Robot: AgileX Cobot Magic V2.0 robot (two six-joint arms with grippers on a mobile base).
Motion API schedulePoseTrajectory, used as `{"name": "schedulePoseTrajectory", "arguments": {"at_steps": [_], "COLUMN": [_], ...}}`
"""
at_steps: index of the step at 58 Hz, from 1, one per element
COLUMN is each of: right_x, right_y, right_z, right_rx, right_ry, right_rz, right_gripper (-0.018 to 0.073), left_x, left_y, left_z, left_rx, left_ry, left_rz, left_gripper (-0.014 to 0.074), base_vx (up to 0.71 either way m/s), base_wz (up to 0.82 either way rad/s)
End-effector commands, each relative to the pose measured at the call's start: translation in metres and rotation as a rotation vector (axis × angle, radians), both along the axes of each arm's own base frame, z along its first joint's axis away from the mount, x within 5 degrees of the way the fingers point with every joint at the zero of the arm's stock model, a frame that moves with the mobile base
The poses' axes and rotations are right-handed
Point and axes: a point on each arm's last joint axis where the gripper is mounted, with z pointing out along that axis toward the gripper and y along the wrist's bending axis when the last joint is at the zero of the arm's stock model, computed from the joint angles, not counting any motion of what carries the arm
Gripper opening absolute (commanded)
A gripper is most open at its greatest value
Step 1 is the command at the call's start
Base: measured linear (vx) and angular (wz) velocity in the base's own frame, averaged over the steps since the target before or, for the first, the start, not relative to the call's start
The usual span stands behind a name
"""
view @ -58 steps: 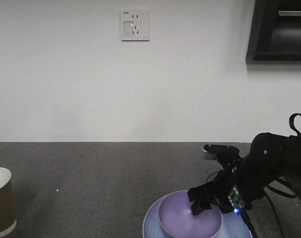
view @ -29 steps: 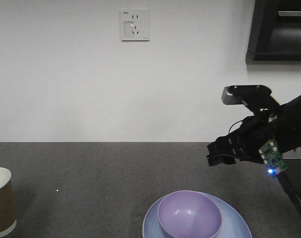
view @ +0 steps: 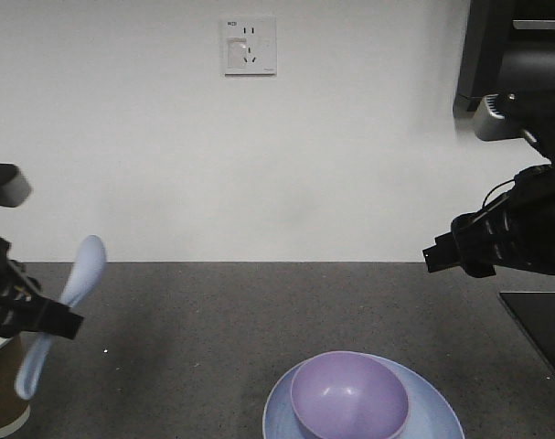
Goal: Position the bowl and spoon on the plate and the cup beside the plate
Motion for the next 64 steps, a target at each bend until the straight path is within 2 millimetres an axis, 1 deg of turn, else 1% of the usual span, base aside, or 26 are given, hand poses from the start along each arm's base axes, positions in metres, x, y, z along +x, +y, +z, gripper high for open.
{"name": "schedulePoseTrajectory", "arguments": {"at_steps": [1,7,9,14,20,27,33,44,50,64], "right_x": [-0.006,-0.006,-0.006,-0.005,-0.005,-0.005,-0.005,-0.005,-0.005,-0.005], "right_y": [-0.003,-0.004,-0.005,-0.006,-0.007,-0.007,-0.007,-0.007,-0.007,-0.007], "right_z": [0.022,0.022,0.022,0.022,0.022,0.022,0.022,0.022,0.022,0.022], "right_rx": [0.014,0.002,-0.002,-0.011,-0.016,-0.016,-0.016,-0.017,-0.017,-0.019], "right_ry": [-0.122,-0.128,-0.129,-0.129,-0.129,-0.129,-0.131,-0.131,-0.132,-0.132], "right_rz": [-0.007,-0.011,-0.014,-0.027,-0.032,-0.032,-0.032,-0.032,-0.032,-0.032], "right_gripper": [0.0519,0.0519,0.0519,0.0519,0.0519,0.0519,0.0519,0.0519,0.0519,0.0519], "left_x": [0.006,0.016,0.019,0.025,0.031,0.036,0.041,0.049,0.052,0.058], "left_y": [-0.026,-0.052,-0.065,-0.088,-0.114,-0.138,-0.154,-0.179,-0.190,-0.206], "left_z": [0.017,0.010,0.006,-0.002,-0.012,-0.021,-0.025,-0.024,-0.027,-0.056], "left_rx": [-0.055,-0.029,-0.018,0.017,0.051,0.076,0.094,0.065,0.055,0.062], "left_ry": [-0.058,-0.040,-0.031,-0.012,0.015,0.066,0.120,0.105,0.109,0.192], "left_rz": [-0.090,-0.163,-0.192,-0.224,-0.250,-0.311,-0.340,-0.344,-0.352,-0.354], "left_gripper": [0.0000,0.0000,0.0000,0.0000,0.0000,0.0000,0.0000,0.0000,0.0000,0.0000], "base_vx": [0.00,0.00,0.00,0.00,0.00,0.00,0.00,0.00,0.00,0.00], "base_wz": [0.00,0.00,0.00,0.00,0.00,0.00,0.00,0.00,0.00,0.00]}}
